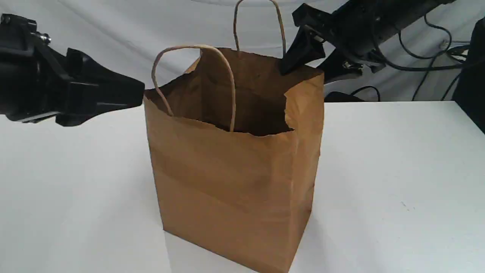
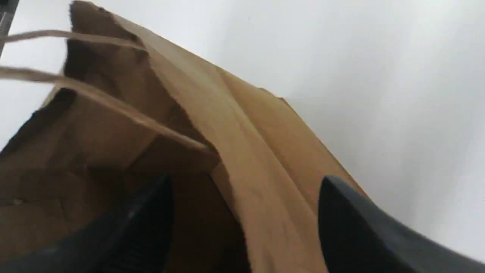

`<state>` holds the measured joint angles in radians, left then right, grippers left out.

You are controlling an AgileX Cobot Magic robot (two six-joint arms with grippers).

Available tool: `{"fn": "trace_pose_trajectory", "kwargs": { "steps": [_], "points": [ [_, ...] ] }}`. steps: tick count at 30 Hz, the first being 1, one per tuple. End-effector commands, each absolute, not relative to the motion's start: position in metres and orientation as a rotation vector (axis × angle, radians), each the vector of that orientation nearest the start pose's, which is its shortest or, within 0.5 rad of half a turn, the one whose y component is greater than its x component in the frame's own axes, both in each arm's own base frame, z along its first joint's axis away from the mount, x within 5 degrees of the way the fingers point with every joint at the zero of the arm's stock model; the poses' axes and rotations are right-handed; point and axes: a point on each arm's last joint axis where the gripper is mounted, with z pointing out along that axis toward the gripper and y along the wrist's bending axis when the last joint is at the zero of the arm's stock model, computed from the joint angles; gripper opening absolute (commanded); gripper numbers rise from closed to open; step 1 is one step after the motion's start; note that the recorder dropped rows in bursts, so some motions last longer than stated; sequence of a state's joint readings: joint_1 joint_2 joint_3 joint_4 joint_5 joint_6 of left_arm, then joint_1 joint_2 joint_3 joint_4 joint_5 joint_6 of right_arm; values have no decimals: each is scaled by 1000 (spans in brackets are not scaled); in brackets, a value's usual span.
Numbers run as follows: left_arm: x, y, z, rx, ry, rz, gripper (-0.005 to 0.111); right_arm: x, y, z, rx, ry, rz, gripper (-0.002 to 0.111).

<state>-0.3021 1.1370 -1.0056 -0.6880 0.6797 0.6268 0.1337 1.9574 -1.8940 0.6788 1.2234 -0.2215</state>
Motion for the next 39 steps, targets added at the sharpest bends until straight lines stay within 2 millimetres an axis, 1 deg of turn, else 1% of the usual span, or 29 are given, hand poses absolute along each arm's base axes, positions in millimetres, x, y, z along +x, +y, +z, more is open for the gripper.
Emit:
{"fn": "trace_pose_trajectory", "kwargs": {
  "steps": [1, 4, 6, 8, 10, 11, 13, 14, 15, 17, 19, 20, 22, 24, 25, 26, 28, 29, 31, 33, 35, 36, 39],
  "points": [
    [204, -101, 367, 615, 2067, -557, 53, 404, 94, 361, -319, 2507, 876, 56],
    [191, -95, 379, 629, 2014, -521, 53, 395, 85, 377, -321, 2467, 840, 56],
    [181, -91, 385, 640, 1988, -506, 53, 387, 83, 388, -332, 2448, 804, 54],
    [172, -88, 390, 648, 1973, -493, 50, 378, 81, 400, -383, 2413, 756, 46],
    [160, -82, 396, 650, 1955, -451, 40, 369, 81, 412, -430, 2371, 732, 34],
    [155, -79, 398, 650, 1949, -429, 34, 363, 80, 419, -456, 2348, 719, 26],
    [145, -74, 401, 653, 1946, -390, 19, 347, 79, 431, -528, 2296, 682, 10],
    [139, -70, 403, 657, 1940, -357, 9, 338, 78, 437, -557, 2272, 666, 3],
    [134, -67, 404, 663, 1933, -331, -1, 331, 78, 440, -589, 2257, 651, 0],
    [125, -62, 409, 647, 1909, -313, 0, 314, 76, 444, -634, 2233, 628, 0],
    [114, -58, 415, 612, 1863, -316, 0, 291, 74, 444, -671, 2225, 614, 0],
    [109, -56, 418, 602, 1836, -315, 0, 285, 74, 443, -675, 2215, 604, 0],
    [100, -52, 421, 570, 1765, -305, 0, 265, 70, 440, -619, 2153, 558, 0],
    [90, -47, 419, 535, 1697, -295, 0, 247, 65, 435, -571, 2093, 514, 0],
    [86, -45, 412, 514, 1673, -294, 0, 235, 63, 435, -547, 2053, 492, 0],
    [82, -44, 406, 489, 1644, -302, 0, 227, 61, 427, -524, 2034, 478, 0],
    [74, -40, 395, 436, 1588, -324, 0, 201, 55, 421, -443, 1919, 424, 0],
    [73, -39, 387, 409, 1576, -337, 0, 196, 52, 414, -412, 1891, 403, 0],
    [68, -35, 374, 343, 1521, -350, 0, 172, 44, 403, -342, 1788, 330, 0],
    [65, -30, 363, 291, 1463, -342, 0, 154, 38, 397, -297, 1722, 289, 0],
    [62, -27, 356, 255, 1414, -330, 0, 139, 34, 388, -264, 1679, 260, 0],
    [62, -25, 352, 241, 1398, -323, 0, 130, 31, 387, -248, 1644, 245, 0],
    [62, -23, 344, 223, 1383, -314, 0, 114, 29, 384, -241, 1601, 236, 0]
  ]
}}
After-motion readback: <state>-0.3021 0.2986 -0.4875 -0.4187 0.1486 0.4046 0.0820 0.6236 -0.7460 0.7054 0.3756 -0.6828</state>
